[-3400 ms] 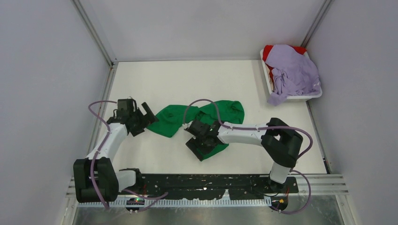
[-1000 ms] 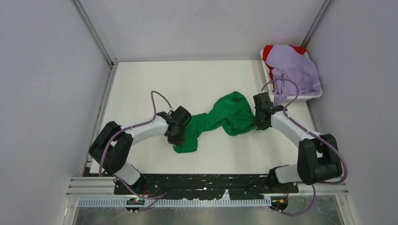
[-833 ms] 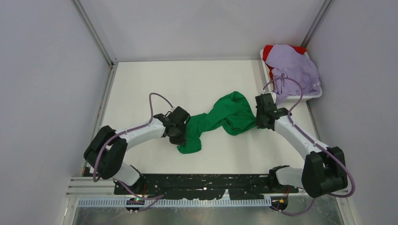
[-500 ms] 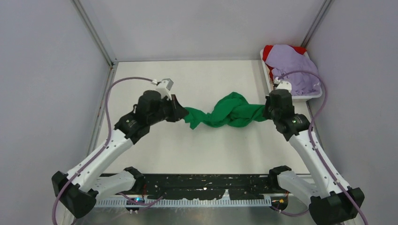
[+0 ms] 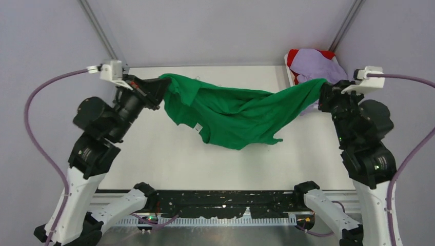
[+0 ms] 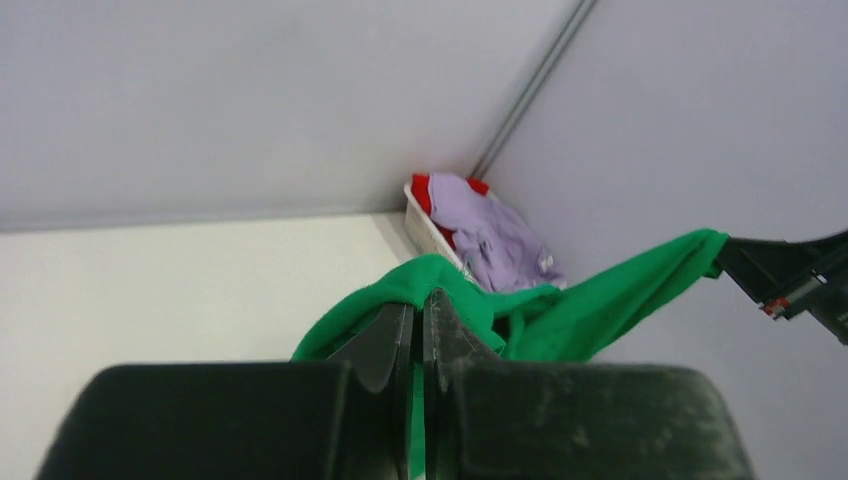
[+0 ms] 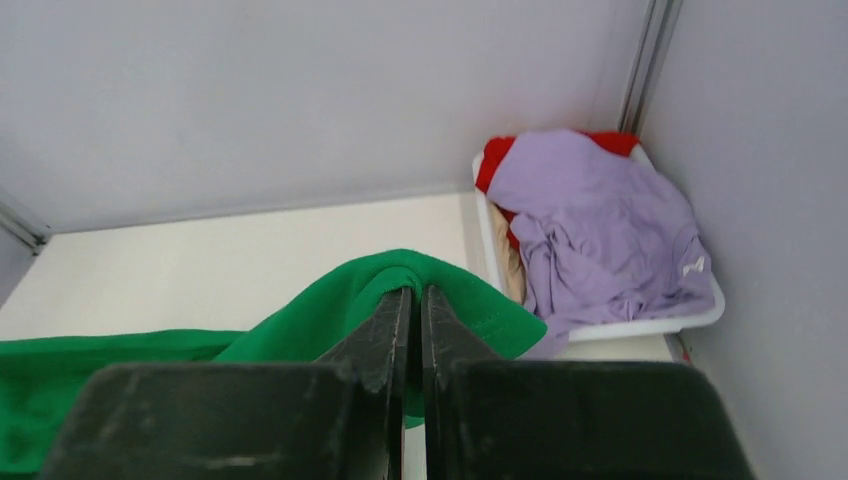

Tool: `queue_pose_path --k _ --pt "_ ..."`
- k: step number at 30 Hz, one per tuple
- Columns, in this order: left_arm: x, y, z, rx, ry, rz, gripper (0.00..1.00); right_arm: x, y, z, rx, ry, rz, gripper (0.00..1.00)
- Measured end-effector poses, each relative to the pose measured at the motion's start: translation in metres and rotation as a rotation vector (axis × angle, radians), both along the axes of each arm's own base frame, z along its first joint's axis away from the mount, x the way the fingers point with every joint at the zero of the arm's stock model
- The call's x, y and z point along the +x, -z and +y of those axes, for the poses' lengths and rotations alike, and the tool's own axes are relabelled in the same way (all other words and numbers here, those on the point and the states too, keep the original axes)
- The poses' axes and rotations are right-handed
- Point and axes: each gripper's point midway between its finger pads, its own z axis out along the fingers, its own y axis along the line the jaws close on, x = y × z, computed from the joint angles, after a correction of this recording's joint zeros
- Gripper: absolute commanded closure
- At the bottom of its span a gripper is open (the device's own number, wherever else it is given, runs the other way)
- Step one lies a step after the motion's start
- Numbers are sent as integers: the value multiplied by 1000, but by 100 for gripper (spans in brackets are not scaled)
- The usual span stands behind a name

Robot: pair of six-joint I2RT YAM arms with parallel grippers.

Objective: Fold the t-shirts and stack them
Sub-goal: Flatten out the tshirt

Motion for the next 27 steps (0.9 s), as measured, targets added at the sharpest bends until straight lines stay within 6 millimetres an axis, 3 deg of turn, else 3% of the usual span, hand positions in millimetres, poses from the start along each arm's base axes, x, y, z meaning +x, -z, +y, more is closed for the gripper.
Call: queue_pose_path --k 2,6,9,12,15,18,21,25,27 --pt "-16 -37 21 -16 -48 -92 100 -18 -30 -1 -15 -26 -83 95" --pt "-51 -87 57 -54 -120 -240 100 -54 -71 0 -40 -93 -216 95" --pt "-91 -125 89 -95 -167 -365 100 -88 -108 9 -71 -187 -339 95" --pt "-120 -148 113 -124 -203 -452 100 -116 -135 18 -105 -273 -434 95" --pt "-130 -157 128 -130 -253 -484 100 -134 -151 26 -137 -338 -500 95" --pt "-117 -148 133 -105 -315 -454 100 -134 -150 34 -154 -378 -507 94" --pt "-89 -131 134 -57 -395 -389 98 -115 -132 41 -160 -394 -457 94" --pt "-23 -93 128 56 -553 -249 96 -63 -77 50 -129 -386 -301 94" --pt "22 -60 122 142 -616 -152 100 -32 -39 54 -100 -367 -196 94"
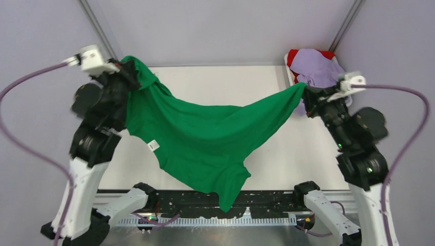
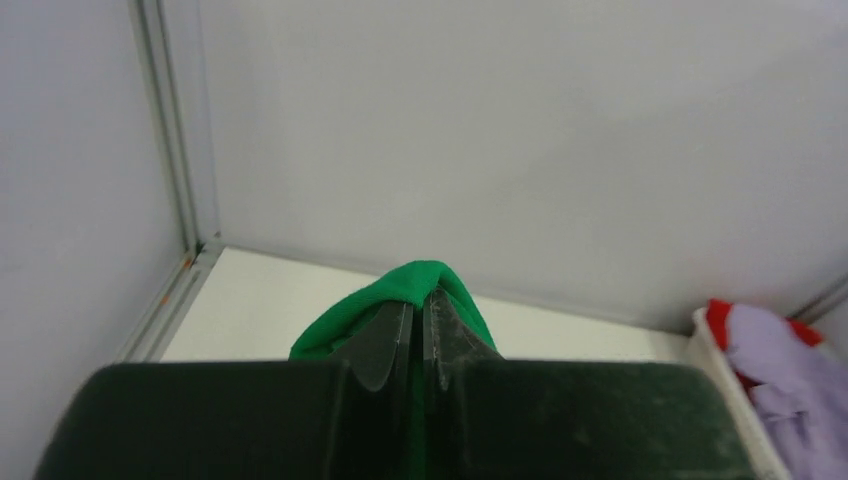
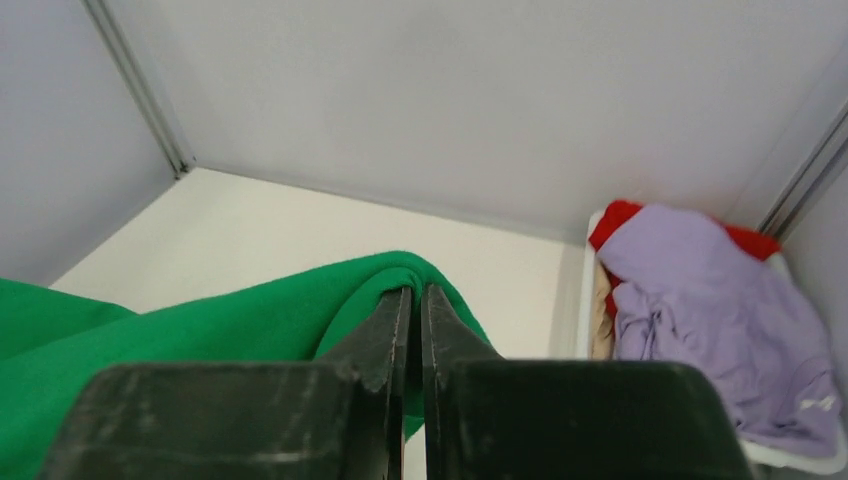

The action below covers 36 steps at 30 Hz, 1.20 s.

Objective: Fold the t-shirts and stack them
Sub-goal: Flatten out the tshirt

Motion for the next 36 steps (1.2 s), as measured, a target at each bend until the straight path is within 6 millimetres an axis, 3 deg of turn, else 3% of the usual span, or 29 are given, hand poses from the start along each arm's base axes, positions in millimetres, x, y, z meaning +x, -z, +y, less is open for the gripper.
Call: queue_pose_path --k 4,5,6,9,12,15,18,21,22,23,24,26,27,32,34,36 --pt "99 82 -1 65 -102 247 100 70 110 15 12 35 274 95" --pt "125 112 0 79 -124 317 100 80 136 18 12 35 332 95" --pt "148 145 2 96 -141 392 100 93 178 24 11 33 425 95" --pt "203 239 3 126 -154 597 100 103 289 33 -15 36 709 95" --pt "243 308 0 122 -150 747 100 96 358 33 -41 57 927 95" --pt "288 340 -12 86 -119 802 100 97 389 34 -46 80 1027 95" --pt "330 343 -29 35 -69 778 98 104 409 34 -50 107 1098 95" --pt "359 337 -44 -27 -16 734 90 113 421 37 -50 116 1139 95" --pt "367 337 -50 -44 5 722 84 116 424 38 -48 120 1150 95" --pt "373 337 -55 -65 24 711 71 118 426 39 -45 123 1158 95" --pt "379 338 -61 -84 51 703 41 119 428 39 -42 126 1165 95" --pt "382 344 -68 -114 87 710 4 119 430 39 -40 133 1173 95" --pt "382 347 -73 -130 111 721 1 118 431 38 -41 139 1178 95" --pt "367 351 -87 -182 227 766 0 116 432 32 -48 174 1184 95" --pt "341 353 -90 -189 264 810 0 114 432 30 -50 184 1185 95" --pt "302 354 -90 -191 285 857 0 111 431 29 -48 188 1184 95"
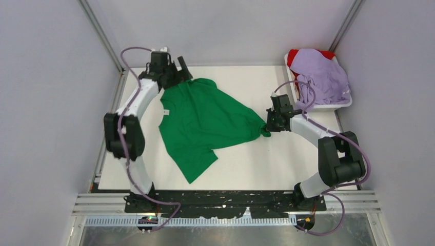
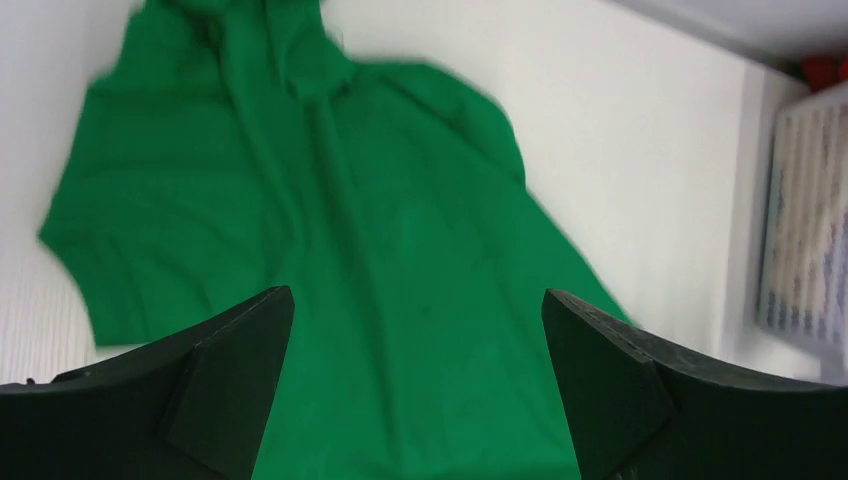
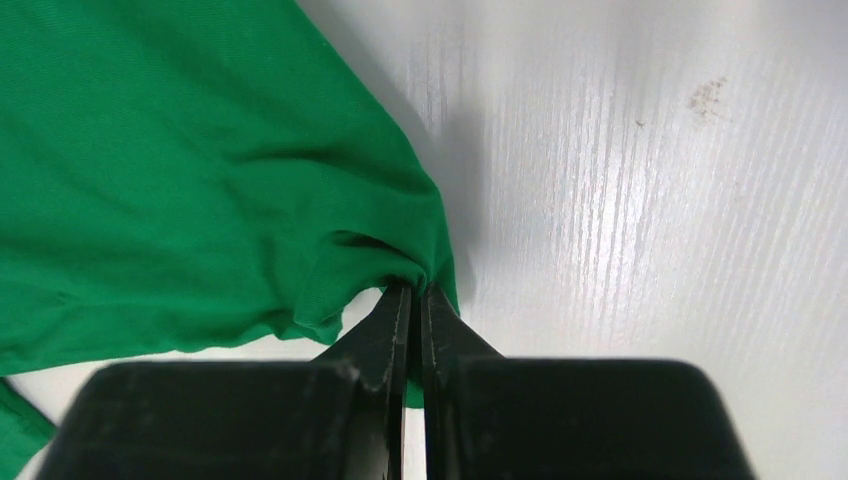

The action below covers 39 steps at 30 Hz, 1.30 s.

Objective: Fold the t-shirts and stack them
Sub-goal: Flatten out the tshirt

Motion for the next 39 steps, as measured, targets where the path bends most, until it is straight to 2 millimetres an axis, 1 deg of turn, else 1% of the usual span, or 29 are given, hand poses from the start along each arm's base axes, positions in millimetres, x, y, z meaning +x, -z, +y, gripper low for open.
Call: queue_pose_path --k 2,4,6,7,8,9,10,11,12,13,15,16,18,19,21,23,24,28,30,33,34,35,36,37,39 --pt "-57 -6 1 1 23 35 0 -3 -2 -1 3 4 -7 95" --pt "-110 -21 -3 2 56 26 0 -6 -4 -1 12 5 -13 95" --pt "-161 -36 -16 11 114 -11 0 -10 -4 0 18 6 -12 95" --pt "-181 -39 -22 17 141 -23 0 -12 -3 0 22 6 -11 95" --pt "-205 -40 -31 29 175 -33 0 -15 -1 -1 23 7 -6 95" --pt "-228 -35 -38 43 208 -26 0 -17 1 -1 24 8 0 95" --pt "-252 -24 -45 60 244 -3 1 -19 2 -1 26 10 5 95" --pt "-277 -8 -52 77 291 38 0 -21 3 -1 27 10 9 95" --pt "-296 7 -56 90 322 80 0 -22 4 -1 29 11 12 95" --pt "-317 28 -57 107 350 137 0 -24 5 -1 31 11 14 95" --pt "-359 72 -49 157 378 279 0 -25 4 -1 36 12 11 95" --pt "-380 94 -42 190 381 356 1 -26 3 0 38 11 7 95" --pt "-411 120 -30 236 381 454 3 -27 1 1 42 7 0 95" --pt "-422 127 -26 252 381 485 4 -27 0 1 44 6 -4 95" --pt "-436 135 -23 271 377 519 8 -27 -1 2 47 2 -9 95" --pt "-439 136 -26 273 371 524 15 -28 -2 4 48 -3 -10 95" --pt "-441 137 -28 278 371 526 17 -28 -2 4 48 -6 -10 95" --pt "-446 151 -31 336 370 572 23 -29 -2 7 48 -14 -9 95" --pt "-448 160 -30 368 364 606 25 -29 -2 7 48 -14 -9 95" --pt "-450 170 -27 413 353 646 31 -30 -1 7 45 -15 -8 95" --pt "-449 172 -27 425 347 652 35 -30 -1 7 44 -14 -7 95" --pt "-448 173 -27 432 344 654 41 -30 0 7 43 -15 -6 95" --pt "-446 173 -28 439 339 652 50 -30 0 7 41 -14 -7 95" --pt "-443 173 -28 448 333 650 54 -30 0 7 41 -14 -7 95" --pt "-439 174 -30 462 325 652 58 -30 0 6 40 -14 -7 95"
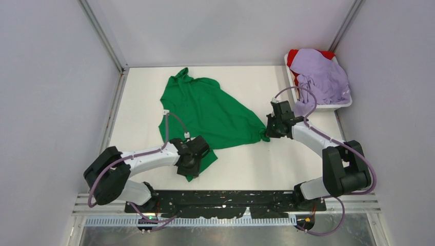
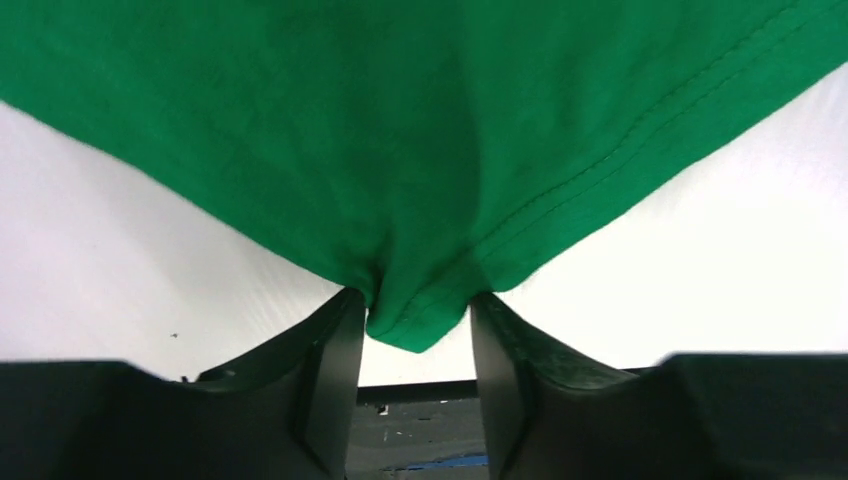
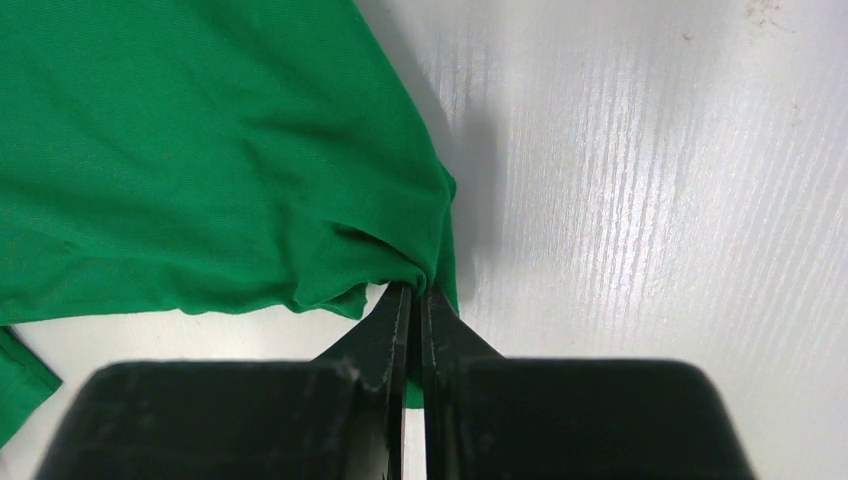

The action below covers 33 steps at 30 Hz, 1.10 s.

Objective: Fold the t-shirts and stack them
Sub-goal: Flatten out the tshirt

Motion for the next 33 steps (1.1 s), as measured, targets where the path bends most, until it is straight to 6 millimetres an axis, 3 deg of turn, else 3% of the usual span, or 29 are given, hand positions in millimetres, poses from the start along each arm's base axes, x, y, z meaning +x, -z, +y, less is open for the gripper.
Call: queue_pose_path --k 2,4,10,14,17,20,22,25,28,31,33 --pt "3 0 -5 11 6 8 71 0 0 0 0 0 1 95" --pt "4 1 -8 22 10 22 98 -1 0 -1 -3 1 3 95" --pt "10 -1 -12 57 18 16 100 0 1 -8 -38 23 0 95" --pt "39 -22 3 136 -1 -123 100 1 -6 -17 -77 52 -22 95" --pt "83 -82 5 108 -38 -332 100 12 -27 -21 -98 76 -66 95" --pt "126 -170 12 18 -103 -611 100 35 -64 -18 -82 85 -164 95" --pt "142 -231 29 -28 -155 -803 100 51 -99 -14 -64 78 -258 95" --pt "148 -301 60 -40 -207 -1019 100 67 -161 -9 -42 41 -414 95" --pt "144 -358 77 -60 -207 -1176 100 74 -226 -5 -19 -6 -570 95" --pt "134 -415 90 -98 -185 -1332 100 66 -294 0 13 -61 -742 95" --pt "126 -446 99 -119 -176 -1414 100 55 -329 2 31 -92 -831 94"
